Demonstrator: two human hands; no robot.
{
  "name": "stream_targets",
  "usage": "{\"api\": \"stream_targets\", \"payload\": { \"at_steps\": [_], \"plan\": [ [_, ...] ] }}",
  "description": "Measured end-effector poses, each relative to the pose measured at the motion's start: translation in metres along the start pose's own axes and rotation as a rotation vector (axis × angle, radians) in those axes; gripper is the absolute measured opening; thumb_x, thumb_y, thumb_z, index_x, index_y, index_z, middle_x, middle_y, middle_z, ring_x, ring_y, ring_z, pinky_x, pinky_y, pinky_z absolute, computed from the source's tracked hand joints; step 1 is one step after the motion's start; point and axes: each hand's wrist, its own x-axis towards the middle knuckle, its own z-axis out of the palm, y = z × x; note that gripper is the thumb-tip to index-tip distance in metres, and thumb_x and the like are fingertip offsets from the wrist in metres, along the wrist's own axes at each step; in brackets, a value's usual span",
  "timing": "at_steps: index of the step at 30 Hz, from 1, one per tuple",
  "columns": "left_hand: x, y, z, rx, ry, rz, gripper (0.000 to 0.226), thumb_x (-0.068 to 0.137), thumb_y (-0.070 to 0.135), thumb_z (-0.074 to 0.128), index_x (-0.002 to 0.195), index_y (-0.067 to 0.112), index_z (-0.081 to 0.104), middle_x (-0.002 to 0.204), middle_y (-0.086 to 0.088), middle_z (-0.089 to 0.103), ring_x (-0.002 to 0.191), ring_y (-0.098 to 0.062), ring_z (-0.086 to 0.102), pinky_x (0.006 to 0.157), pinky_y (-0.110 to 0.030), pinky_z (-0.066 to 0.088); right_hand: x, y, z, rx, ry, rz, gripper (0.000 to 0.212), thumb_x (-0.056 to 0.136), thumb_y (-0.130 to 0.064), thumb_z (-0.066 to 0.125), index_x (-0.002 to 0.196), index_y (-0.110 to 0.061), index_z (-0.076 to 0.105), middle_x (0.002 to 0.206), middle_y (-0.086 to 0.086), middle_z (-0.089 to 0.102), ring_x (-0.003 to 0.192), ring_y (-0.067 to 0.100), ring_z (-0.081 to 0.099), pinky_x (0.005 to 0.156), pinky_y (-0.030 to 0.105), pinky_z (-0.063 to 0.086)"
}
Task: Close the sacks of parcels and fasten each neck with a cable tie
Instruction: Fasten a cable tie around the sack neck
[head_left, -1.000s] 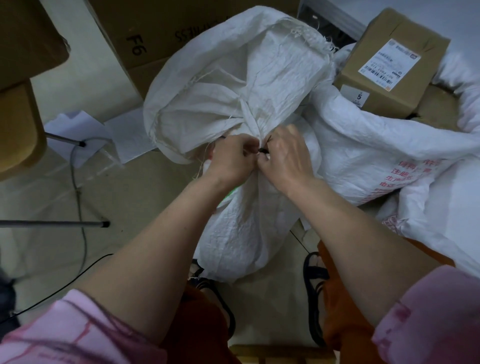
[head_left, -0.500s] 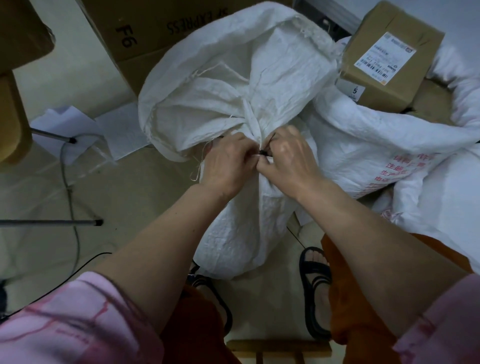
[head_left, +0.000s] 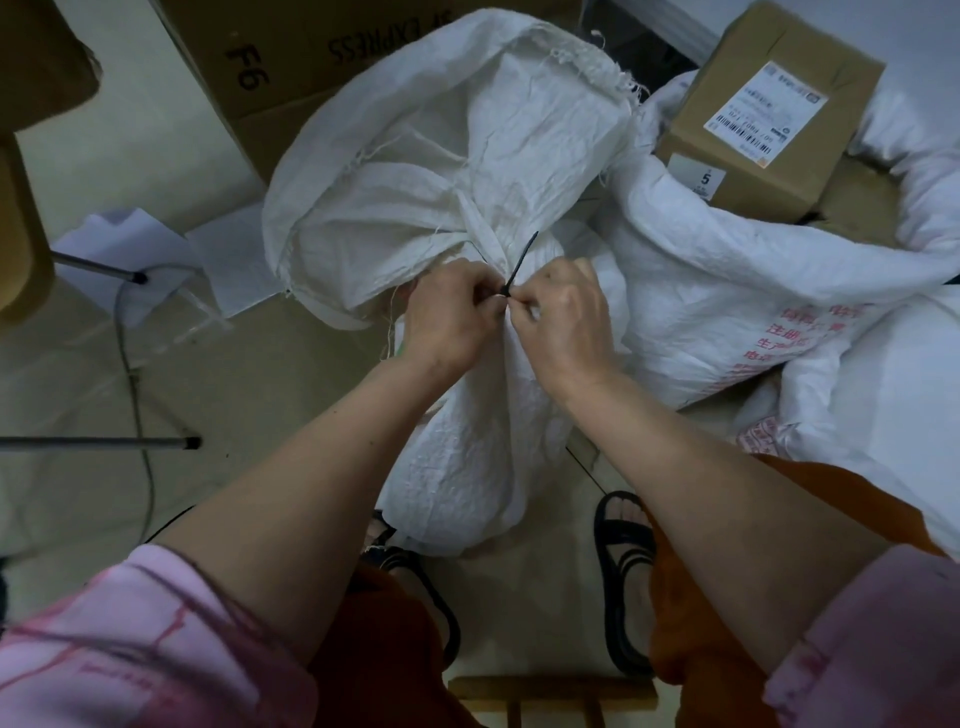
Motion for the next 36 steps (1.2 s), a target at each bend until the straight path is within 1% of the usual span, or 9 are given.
{"api": "stream_targets", "payload": {
  "at_steps": [6, 10, 15, 21, 23, 25, 28, 32, 36],
  "plan": [
    [-0.003, -0.001, 0.002, -0.037, -0.028, -0.040, 0.008, 0.081, 0.017, 0.065, 0.087, 0.017, 0.071, 0.074, 0.010, 0.057, 0.073, -0.009, 0.055, 0.068, -0.024, 0.039, -0.004, -0.003, 0.007, 0.065, 0.016, 0.142, 0.008, 0.079, -0.004, 0.067, 0.078, -0.007, 0.074, 0.087, 0.011, 0.064, 0.092, 0.028, 0.053, 0.074, 0.027, 0.041],
    [-0.001, 0.000, -0.001, -0.109, -0.017, -0.061, 0.004, 0.080, 0.016, 0.066, 0.083, 0.018, 0.068, 0.072, 0.007, 0.060, 0.072, -0.012, 0.057, 0.073, -0.032, 0.047, -0.003, -0.004, 0.007, 0.046, 0.067, 0.082, 0.003, 0.075, -0.005, 0.070, 0.074, -0.006, 0.072, 0.081, 0.011, 0.063, 0.086, 0.029, 0.054, 0.071, 0.027, 0.043],
    [-0.004, 0.000, 0.002, -0.105, -0.032, -0.099, 0.008, 0.081, 0.016, 0.064, 0.079, 0.022, 0.058, 0.068, 0.013, 0.055, 0.072, -0.010, 0.055, 0.070, -0.027, 0.044, 0.000, 0.000, 0.002, -0.011, -0.047, 0.080, 0.017, 0.086, -0.012, 0.062, 0.098, -0.009, 0.073, 0.101, 0.007, 0.062, 0.104, 0.021, 0.050, 0.075, 0.015, 0.031],
    [-0.003, 0.005, 0.001, -0.095, -0.085, -0.080, 0.005, 0.083, 0.013, 0.061, 0.083, 0.017, 0.064, 0.071, 0.009, 0.059, 0.075, -0.013, 0.058, 0.071, -0.028, 0.046, 0.007, 0.006, 0.003, -0.097, -0.127, 0.069, 0.019, 0.091, -0.015, 0.056, 0.103, -0.003, 0.065, 0.113, 0.011, 0.056, 0.112, 0.024, 0.048, 0.082, 0.028, 0.037],
    [-0.003, 0.006, -0.004, -0.198, -0.135, -0.094, 0.012, 0.088, 0.008, 0.056, 0.086, 0.010, 0.069, 0.072, 0.000, 0.062, 0.069, -0.016, 0.059, 0.070, -0.031, 0.051, 0.007, 0.009, 0.004, -0.117, -0.106, 0.044, 0.016, 0.089, -0.012, 0.057, 0.095, 0.001, 0.065, 0.108, 0.014, 0.057, 0.108, 0.028, 0.050, 0.078, 0.031, 0.038],
    [-0.006, 0.011, -0.008, -0.415, -0.150, -0.190, 0.014, 0.089, -0.002, 0.055, 0.085, 0.001, 0.068, 0.066, -0.011, 0.060, 0.056, -0.017, 0.056, 0.058, -0.029, 0.054, 0.007, 0.011, 0.005, -0.103, -0.052, -0.008, 0.010, 0.080, -0.006, 0.062, 0.080, 0.004, 0.065, 0.095, 0.017, 0.060, 0.096, 0.032, 0.055, 0.069, 0.034, 0.042],
    [-0.006, 0.011, -0.012, -0.564, -0.085, -0.277, 0.013, 0.084, -0.007, 0.063, 0.075, 0.003, 0.066, 0.055, -0.011, 0.059, 0.043, -0.014, 0.055, 0.048, -0.028, 0.054, 0.006, 0.012, 0.009, -0.079, 0.030, -0.073, 0.006, 0.069, -0.001, 0.067, 0.066, 0.003, 0.063, 0.078, 0.014, 0.061, 0.078, 0.031, 0.059, 0.058, 0.026, 0.040],
    [-0.007, 0.013, -0.012, -0.526, -0.075, -0.256, 0.010, 0.080, -0.006, 0.067, 0.080, 0.004, 0.069, 0.055, -0.011, 0.061, 0.043, -0.015, 0.057, 0.049, -0.029, 0.054, 0.005, 0.014, 0.006, -0.053, 0.076, -0.101, 0.007, 0.065, -0.002, 0.068, 0.065, 0.001, 0.062, 0.072, 0.015, 0.060, 0.071, 0.032, 0.059, 0.056, 0.026, 0.042],
    [-0.008, 0.006, -0.005, -0.311, -0.078, -0.155, 0.016, 0.073, 0.011, 0.073, 0.074, 0.027, 0.076, 0.060, 0.001, 0.069, 0.058, -0.016, 0.068, 0.063, -0.038, 0.059, 0.005, 0.016, 0.000, -0.080, 0.069, -0.163, 0.007, 0.063, -0.004, 0.065, 0.063, 0.001, 0.060, 0.068, 0.016, 0.058, 0.065, 0.033, 0.059, 0.053, 0.028, 0.044]
  ]
}}
